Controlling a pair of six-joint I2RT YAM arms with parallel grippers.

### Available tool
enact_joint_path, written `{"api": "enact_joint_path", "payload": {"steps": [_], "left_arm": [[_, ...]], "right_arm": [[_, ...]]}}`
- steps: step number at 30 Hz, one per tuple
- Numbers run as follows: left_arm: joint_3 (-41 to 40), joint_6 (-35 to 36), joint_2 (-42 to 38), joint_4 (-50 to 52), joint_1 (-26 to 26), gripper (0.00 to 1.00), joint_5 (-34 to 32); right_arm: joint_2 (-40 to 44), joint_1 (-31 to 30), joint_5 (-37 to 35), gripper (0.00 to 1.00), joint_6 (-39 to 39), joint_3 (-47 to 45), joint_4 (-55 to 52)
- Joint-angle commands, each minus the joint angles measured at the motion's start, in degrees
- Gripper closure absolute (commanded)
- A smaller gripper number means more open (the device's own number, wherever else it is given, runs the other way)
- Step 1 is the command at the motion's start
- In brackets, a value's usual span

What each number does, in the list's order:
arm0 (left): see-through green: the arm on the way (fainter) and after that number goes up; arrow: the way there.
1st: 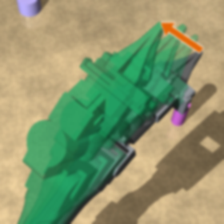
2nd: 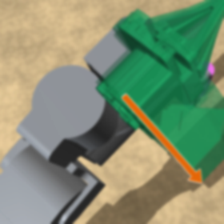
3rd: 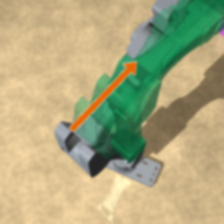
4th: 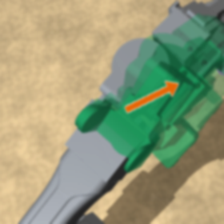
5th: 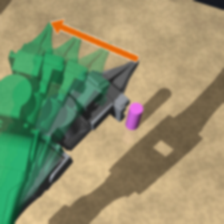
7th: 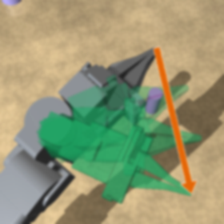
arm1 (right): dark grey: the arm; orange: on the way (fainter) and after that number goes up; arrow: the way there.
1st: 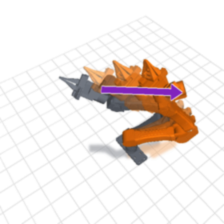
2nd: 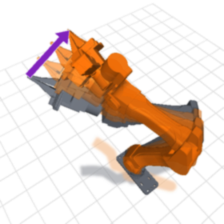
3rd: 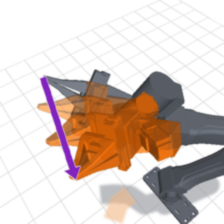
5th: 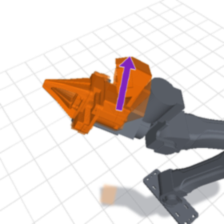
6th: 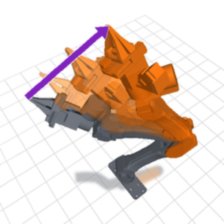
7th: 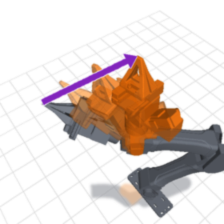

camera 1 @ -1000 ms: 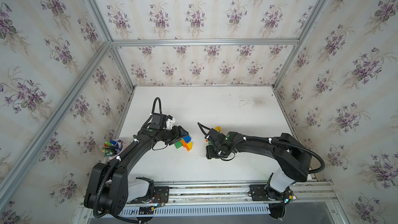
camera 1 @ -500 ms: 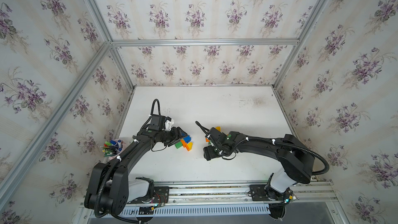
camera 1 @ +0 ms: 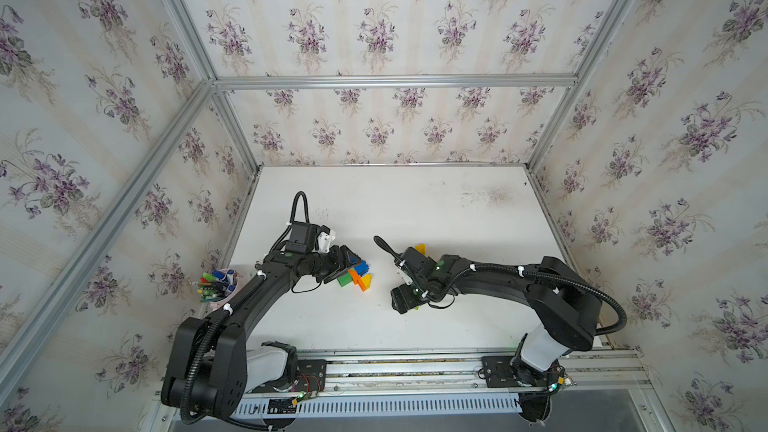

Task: Assemble a fork with lego
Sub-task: Pick up the lego brick from the center of the board.

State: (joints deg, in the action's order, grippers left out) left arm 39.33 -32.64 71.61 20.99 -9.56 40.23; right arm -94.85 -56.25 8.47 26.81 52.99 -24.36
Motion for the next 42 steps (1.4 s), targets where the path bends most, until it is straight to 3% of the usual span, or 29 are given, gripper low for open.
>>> {"api": "enact_joint_path", "payload": {"steps": [1,6,14,20,42], "left_arm": [[0.1,-0.1,0.4,-0.7,0.1,0.3,0.1],[0.1,0.1,0.3,-0.4,0.1,0.3,0.3],[0.2,0.0,1.4,-0.8,0.1,0.3,0.5],[0.3,-0.3,2.6,-1.4,0.1,0.3,0.7],[0.5,0.0,3.8,-1.8,0.1,0.31,0.9]], "right_arm": [[1.0,-0.6,0.8,0.14,1.6,-0.8,-0.3],[1.7,-1.7,-3.2,0.21,2.1,-0.3,-3.1],[0.3,-1.7,-8.0,0.33,-5.3,1.7,-9.8],[-1.2,-2.0,-6.0,0.37,-6.8,2.4,-9.3],[-6.0,-5.9,-12.1,0.55,-7.2,6.5,-14.6]]}}
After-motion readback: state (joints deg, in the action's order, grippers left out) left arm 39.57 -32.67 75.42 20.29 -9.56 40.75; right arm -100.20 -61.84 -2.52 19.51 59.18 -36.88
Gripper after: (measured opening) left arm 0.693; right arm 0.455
